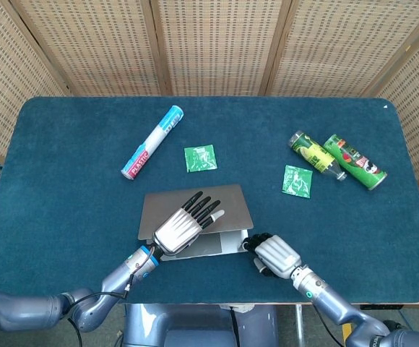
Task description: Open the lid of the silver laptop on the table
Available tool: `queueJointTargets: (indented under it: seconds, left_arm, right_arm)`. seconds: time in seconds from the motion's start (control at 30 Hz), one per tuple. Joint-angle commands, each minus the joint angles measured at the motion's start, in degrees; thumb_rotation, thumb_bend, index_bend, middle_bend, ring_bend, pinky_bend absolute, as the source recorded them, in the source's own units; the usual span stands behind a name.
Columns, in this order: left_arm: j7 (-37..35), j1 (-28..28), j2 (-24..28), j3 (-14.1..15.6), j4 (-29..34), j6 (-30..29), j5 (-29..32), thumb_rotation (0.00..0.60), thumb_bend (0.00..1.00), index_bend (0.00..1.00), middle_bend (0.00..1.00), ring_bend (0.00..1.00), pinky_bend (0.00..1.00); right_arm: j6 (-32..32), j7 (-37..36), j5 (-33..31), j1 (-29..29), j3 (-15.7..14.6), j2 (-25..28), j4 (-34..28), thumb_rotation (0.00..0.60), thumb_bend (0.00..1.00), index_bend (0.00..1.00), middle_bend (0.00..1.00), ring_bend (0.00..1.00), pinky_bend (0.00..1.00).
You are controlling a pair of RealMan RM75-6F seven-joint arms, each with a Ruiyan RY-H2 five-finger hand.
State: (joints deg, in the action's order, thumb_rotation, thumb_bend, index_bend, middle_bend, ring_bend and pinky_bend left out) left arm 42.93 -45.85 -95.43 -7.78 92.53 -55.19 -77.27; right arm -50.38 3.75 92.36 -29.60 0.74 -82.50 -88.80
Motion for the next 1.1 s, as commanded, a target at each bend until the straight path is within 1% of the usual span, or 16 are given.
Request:
queueJointTargets:
  seconds: [0.03,0.2,0.33,0.63,0.9,1.1]
  left_arm:
    - [-0.2,-0.1,0.1,-0.1,0.0,-0.1,0.2,0.582,0.56,0.00,0.00,0.00,0.00]
    - [-0.5,-0.3,0.6,-0.2,0.2,-0.4,0.4,0.582,0.56,0.00,0.00,0.00,0.00]
    - [-2.2,-0.4,1.2,-0.2,0.8,-0.4,0.7,0.581,0.56,0.00,0.00,0.00,0.00]
    - [-4.3,-0.9,2.9,-0.8,0.4,-0.9,0.7,0.582,0.56,0.00,0.00,0.00,0.00]
    - [-5.8,-1.5,5.4,-2.6,-1.4,-1.0,2.3,0.582,0.56,0.00,0.00,0.00,0.00]
    - [-7.1,-1.9,8.4,-5.0,-2.0,-1.7,4.6,0.582,0.56,0.00,0.00,0.00,0.00]
  right_arm:
    - [0.5,1.3,-1.2,-0.3,0.3,-1.1,0.0,0.600,0.83,0.29,0.31,0.26,0.32]
    - [1.1,4.4,-3.4,-0.6,0.3,-2.5,-0.2,0.600,0.83,0.29,0.31,0.26,0.32]
    - [1.7,6.1,-5.7,-0.7,0.3,-3.1,-0.7,0.600,0.84,0.29,0.31,0.26,0.32]
    - [1.0,9.1,-6.9,-0.9,-0.7,-4.2,-0.4,0.600,0.83,0.29,0.31,0.26,0.32]
    - [0.6,11.2,-7.2,-1.3,-1.4,-5.0,0.4,0.600,0.83,0.30,0.31,0.26,0.32]
    - [0.1,12.8,-7.4,-1.7,-1.6,-5.2,0.5,0.600,0.83,0.30,0.31,0.26,0.33]
